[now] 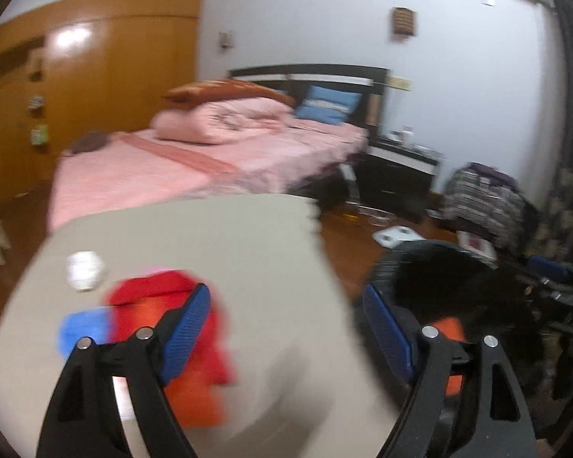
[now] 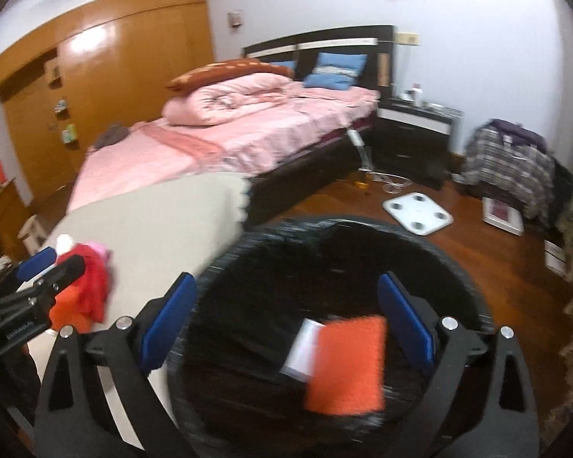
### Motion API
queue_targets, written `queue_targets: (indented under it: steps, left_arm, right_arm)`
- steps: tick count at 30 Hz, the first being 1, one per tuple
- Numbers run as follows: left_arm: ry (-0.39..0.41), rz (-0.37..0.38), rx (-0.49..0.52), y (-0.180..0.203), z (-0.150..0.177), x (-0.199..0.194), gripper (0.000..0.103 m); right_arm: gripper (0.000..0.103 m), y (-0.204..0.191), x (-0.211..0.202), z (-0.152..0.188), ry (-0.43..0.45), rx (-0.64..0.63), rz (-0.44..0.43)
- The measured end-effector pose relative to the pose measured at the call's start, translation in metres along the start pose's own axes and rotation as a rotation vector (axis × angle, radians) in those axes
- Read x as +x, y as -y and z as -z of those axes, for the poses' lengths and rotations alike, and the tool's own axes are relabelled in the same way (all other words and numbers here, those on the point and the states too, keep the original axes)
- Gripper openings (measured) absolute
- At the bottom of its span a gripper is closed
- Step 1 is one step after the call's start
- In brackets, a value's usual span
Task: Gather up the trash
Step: 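Return the left tool to the pile and grasp the white tissue, then grasp the long orange mesh strip with the right gripper while the left holds tissue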
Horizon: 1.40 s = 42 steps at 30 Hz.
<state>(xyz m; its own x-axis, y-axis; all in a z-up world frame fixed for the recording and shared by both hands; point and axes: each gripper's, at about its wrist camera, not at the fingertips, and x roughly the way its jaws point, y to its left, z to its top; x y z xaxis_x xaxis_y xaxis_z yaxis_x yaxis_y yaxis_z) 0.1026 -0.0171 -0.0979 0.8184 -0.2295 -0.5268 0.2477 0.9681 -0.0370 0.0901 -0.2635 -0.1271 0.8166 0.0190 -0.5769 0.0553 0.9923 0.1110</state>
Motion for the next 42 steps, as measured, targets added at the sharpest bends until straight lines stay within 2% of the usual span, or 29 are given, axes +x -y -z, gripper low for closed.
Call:
queue_targets:
  steps: [4, 7, 11, 15, 24, 28, 31, 38, 42]
  left_arm:
    - [0.008, -0.149, -0.031, -0.055, 0.009, -0.011, 0.081]
    - [-0.006, -0.213, -0.082, -0.092, 0.017, -0.014, 0.081]
    - [-0.037, -0.260, -0.113, -0.121, 0.032, -0.015, 0.080]
    - [-0.080, -0.267, -0.143, -0.131, 0.051, -0.012, 0.080]
    - [-0.173, -0.266, -0.181, -0.141, 0.080, 0.011, 0.076]
    - [-0.222, -0.240, -0.205, -0.146, 0.086, 0.023, 0.067]
    - [-0.242, -0.200, -0.192, -0.143, 0.087, 0.026, 0.053]
    - [-0.215, -0.173, -0.203, -0.143, 0.088, 0.019, 0.034]
    - [-0.188, -0.163, -0.212, -0.142, 0.083, 0.013, 0.029]
  right_arm:
    - [0.093, -0.048, 0.016, -0.009, 0.010, -0.051, -0.085]
    - [0.093, -0.075, 0.024, -0.013, 0.008, -0.078, -0.126]
    - [0.093, -0.113, 0.037, -0.007, -0.003, -0.132, -0.164]
    - [0.093, -0.140, 0.048, 0.002, -0.013, -0.188, -0.182]
    - [0.093, -0.159, 0.064, 0.021, -0.062, -0.207, -0.190]
    - [0.093, -0.159, 0.065, 0.027, -0.075, -0.206, -0.188]
    - [0.093, -0.161, 0.066, 0.028, -0.079, -0.206, -0.186]
    - [0.093, -0.166, 0.063, 0.030, -0.079, -0.218, -0.204]
    - [0.093, -0.172, 0.058, 0.031, -0.077, -0.229, -0.221]
